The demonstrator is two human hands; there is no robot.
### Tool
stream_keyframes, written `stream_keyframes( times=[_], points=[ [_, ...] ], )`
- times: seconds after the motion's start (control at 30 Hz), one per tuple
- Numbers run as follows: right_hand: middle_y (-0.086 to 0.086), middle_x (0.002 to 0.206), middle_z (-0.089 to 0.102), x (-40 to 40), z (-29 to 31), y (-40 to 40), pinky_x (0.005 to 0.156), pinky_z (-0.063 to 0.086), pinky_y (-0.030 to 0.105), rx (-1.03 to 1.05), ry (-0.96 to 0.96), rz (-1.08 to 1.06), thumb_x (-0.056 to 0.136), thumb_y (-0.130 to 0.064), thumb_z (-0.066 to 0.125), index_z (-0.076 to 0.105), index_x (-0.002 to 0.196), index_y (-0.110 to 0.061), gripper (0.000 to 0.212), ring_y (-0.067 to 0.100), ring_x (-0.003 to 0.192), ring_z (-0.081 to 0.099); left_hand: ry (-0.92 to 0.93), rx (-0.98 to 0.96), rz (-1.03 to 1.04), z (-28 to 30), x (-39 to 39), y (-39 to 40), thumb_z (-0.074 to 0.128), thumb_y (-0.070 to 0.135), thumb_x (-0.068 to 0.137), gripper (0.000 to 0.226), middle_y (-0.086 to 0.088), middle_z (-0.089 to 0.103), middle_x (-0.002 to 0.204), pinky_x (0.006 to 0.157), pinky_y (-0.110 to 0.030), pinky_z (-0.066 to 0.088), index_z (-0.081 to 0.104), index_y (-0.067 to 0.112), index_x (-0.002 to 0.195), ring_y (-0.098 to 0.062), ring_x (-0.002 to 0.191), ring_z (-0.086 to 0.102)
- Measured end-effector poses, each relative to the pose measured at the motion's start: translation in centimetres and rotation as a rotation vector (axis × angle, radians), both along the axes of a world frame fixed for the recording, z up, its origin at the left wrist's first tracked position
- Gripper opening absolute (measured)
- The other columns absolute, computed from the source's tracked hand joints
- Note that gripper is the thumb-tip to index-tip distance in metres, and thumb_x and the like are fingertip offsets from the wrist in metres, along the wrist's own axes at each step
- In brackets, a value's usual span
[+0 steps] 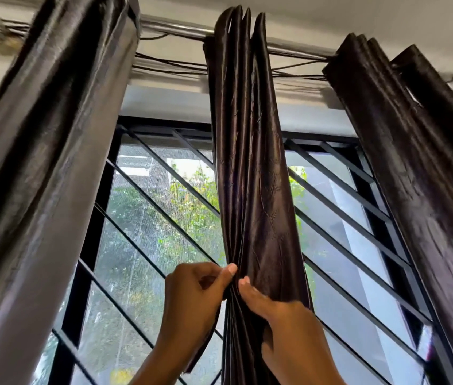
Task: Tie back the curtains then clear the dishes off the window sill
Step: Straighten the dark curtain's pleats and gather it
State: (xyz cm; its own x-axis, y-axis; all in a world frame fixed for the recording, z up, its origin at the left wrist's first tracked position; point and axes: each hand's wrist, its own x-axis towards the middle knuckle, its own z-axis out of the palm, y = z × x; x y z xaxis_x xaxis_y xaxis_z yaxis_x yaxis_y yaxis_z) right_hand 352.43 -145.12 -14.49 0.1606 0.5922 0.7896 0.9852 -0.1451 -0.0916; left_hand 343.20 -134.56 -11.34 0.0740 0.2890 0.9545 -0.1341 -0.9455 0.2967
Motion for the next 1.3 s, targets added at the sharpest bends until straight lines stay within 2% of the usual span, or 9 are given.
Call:
stream_keyframes(
  times=[0.17, 0.27, 0.4, 0.47, 0.63, 0.83, 1.03, 1.17, 1.3],
  points=[
    [-0.002, 0.117, 0.067, 2.4, 1.1, 0.0, 0.087, 0.047, 0.018, -0.047, 0.063, 0.236, 0.077, -0.023, 0.047, 0.046, 0.124, -0.060, 0.060, 0.012, 0.108, 0.062, -0.009, -0.066, 0.085, 0.5, 1.2, 1.3, 0.087, 0.022, 0.062, 0.021, 0.008, 0.066, 0.049, 0.061, -0.035, 0.058, 0.069, 0.017, 0.051, -0.003, 0.052, 0.066],
    [-0.004, 0.103, 0.073, 4.7, 4.8, 0.3, 0.091, 0.052, 0.033, 0.340, 0.238, 0.434, 0.081, -0.021, 0.070, 0.073, 0.101, -0.032, 0.023, 0.005, 0.097, 0.067, -0.009, -0.110, 0.099, 0.6, 1.9, 2.2, 0.088, 0.022, 0.061, 0.021, 0.006, 0.066, 0.050, 0.064, -0.041, 0.058, 0.070, 0.013, 0.055, -0.006, 0.053, 0.067],
    [0.008, 0.155, 0.026, 6.6, 12.0, 2.0, 0.114, 0.026, 0.048, 0.648, 0.188, 0.092, 0.077, -0.046, 0.072, 0.024, 0.150, -0.021, 0.091, 0.025, 0.143, 0.023, -0.006, -0.105, 0.145, 0.4, 2.8, 2.4, 0.088, 0.021, 0.060, 0.026, 0.011, 0.064, 0.047, 0.061, -0.025, 0.056, 0.065, 0.017, 0.049, 0.003, 0.049, 0.063],
    [0.012, 0.152, 0.030, 7.0, 15.0, 2.9, 0.110, 0.032, 0.047, 0.569, 0.326, 0.160, 0.073, -0.045, 0.077, 0.010, 0.151, -0.012, 0.107, 0.029, 0.139, 0.032, 0.002, -0.082, 0.161, 0.4, 3.2, 2.3, 0.088, 0.021, 0.060, 0.030, 0.012, 0.064, 0.047, 0.053, -0.010, 0.047, 0.062, 0.021, 0.045, 0.005, 0.048, 0.062],
    [0.014, 0.103, 0.067, 5.2, 14.5, 3.7, 0.074, 0.051, 0.032, 0.478, 0.150, -0.016, 0.082, 0.003, 0.059, 0.062, 0.117, -0.011, 0.038, 0.033, 0.098, 0.064, 0.005, -0.017, 0.164, 0.4, 3.4, 2.5, 0.087, 0.020, 0.061, 0.030, 0.013, 0.065, 0.049, 0.054, -0.012, 0.048, 0.061, 0.025, 0.046, 0.005, 0.049, 0.062],
    [0.011, 0.117, 0.062, 3.7, 6.8, 2.4, 0.086, 0.046, 0.035, 0.256, -0.033, -0.105, 0.096, -0.008, 0.037, 0.036, 0.143, -0.028, 0.051, 0.031, 0.111, 0.057, -0.022, -0.003, 0.138, 0.0, 2.2, 2.0, 0.086, 0.019, 0.064, 0.024, 0.014, 0.065, 0.050, 0.056, -0.018, 0.050, 0.066, 0.019, 0.051, 0.005, 0.051, 0.063],
    [-0.012, 0.141, 0.048, 3.4, 1.0, 2.1, 0.102, 0.042, 0.028, 0.225, -0.069, 0.199, 0.080, 0.001, 0.050, 0.027, 0.144, -0.044, 0.082, 0.017, 0.123, 0.053, -0.008, 0.004, 0.081, 0.0, 1.8, 0.9, 0.083, 0.018, 0.068, 0.027, 0.014, 0.066, 0.052, 0.053, -0.014, 0.049, 0.065, 0.028, 0.051, 0.004, 0.051, 0.063],
    [-0.003, 0.117, 0.068, 3.7, -0.2, 2.3, 0.085, 0.050, 0.023, 0.295, -0.031, 0.321, 0.073, -0.002, 0.042, 0.023, 0.145, -0.041, 0.084, 0.019, 0.098, 0.065, 0.005, -0.026, -0.003, 0.0, 1.7, 0.0, 0.071, 0.040, 0.081, 0.035, -0.002, 0.067, 0.054, 0.061, -0.030, 0.055, 0.072, 0.013, 0.060, -0.012, 0.058, 0.069],
    [-0.045, 0.112, 0.048, 3.8, -1.2, 1.7, 0.064, 0.042, 0.007, 0.291, 0.091, 0.496, 0.068, -0.008, 0.038, 0.014, 0.144, -0.035, 0.084, -0.004, 0.074, 0.062, 0.040, -0.092, -0.003, 0.6, 1.6, -0.2, 0.076, 0.047, 0.073, 0.042, -0.004, 0.064, 0.049, 0.062, -0.035, 0.054, 0.069, 0.009, 0.056, -0.017, 0.055, 0.067]
  ],
)
